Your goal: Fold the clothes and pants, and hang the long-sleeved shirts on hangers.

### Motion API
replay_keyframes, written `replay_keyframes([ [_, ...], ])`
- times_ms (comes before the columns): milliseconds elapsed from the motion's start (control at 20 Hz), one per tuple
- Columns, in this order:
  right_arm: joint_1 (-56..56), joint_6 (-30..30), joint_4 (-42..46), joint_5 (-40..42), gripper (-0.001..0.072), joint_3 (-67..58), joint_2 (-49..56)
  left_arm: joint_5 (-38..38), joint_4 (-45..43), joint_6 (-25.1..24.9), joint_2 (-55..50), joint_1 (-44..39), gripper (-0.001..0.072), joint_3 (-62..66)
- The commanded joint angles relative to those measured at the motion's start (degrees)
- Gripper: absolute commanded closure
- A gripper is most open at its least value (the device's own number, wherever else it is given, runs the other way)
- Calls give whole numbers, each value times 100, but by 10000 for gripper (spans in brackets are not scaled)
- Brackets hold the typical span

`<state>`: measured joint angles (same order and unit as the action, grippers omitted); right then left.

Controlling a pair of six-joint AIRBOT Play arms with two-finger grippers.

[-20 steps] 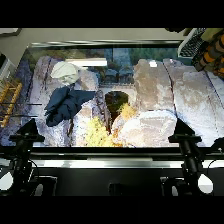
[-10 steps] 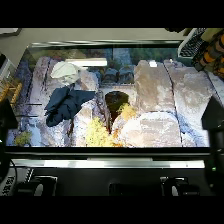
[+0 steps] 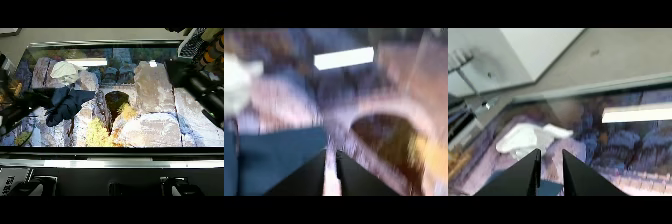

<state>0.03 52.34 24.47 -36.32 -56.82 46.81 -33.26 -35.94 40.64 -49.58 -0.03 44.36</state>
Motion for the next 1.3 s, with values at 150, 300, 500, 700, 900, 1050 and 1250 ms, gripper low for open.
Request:
replay_keyframes([
  [150, 0, 3650, 4857, -1388, 501, -286, 527, -658, -4911, 4524, -702, 48, 189, 166],
  [300, 0, 5163, 6155, -2277, 501, -286, 527, -658, -5462, 5298, -789, 79, 172, 313],
  [500, 0, 5401, 6579, -3093, 501, -286, 529, -297, -5497, 5460, -1464, 76, 156, 691],
  [700, 0, 5403, 6579, -3097, 501, -286, 527, -109, -5587, 5455, -2546, 79, 23, 1137],
  [900, 0, 5403, 6577, -3084, 502, -286, 527, -81, -5598, 5458, -3438, 63, 40, 1300],
  [1050, 0, 5403, 6568, -3093, 503, -286, 527, -247, -5156, 5455, -3445, -37, 661, 1478],
  [1250, 0, 5530, 6561, -3379, 504, -286, 525, -1191, -4238, 5388, -2861, -535, 691, 2262],
])
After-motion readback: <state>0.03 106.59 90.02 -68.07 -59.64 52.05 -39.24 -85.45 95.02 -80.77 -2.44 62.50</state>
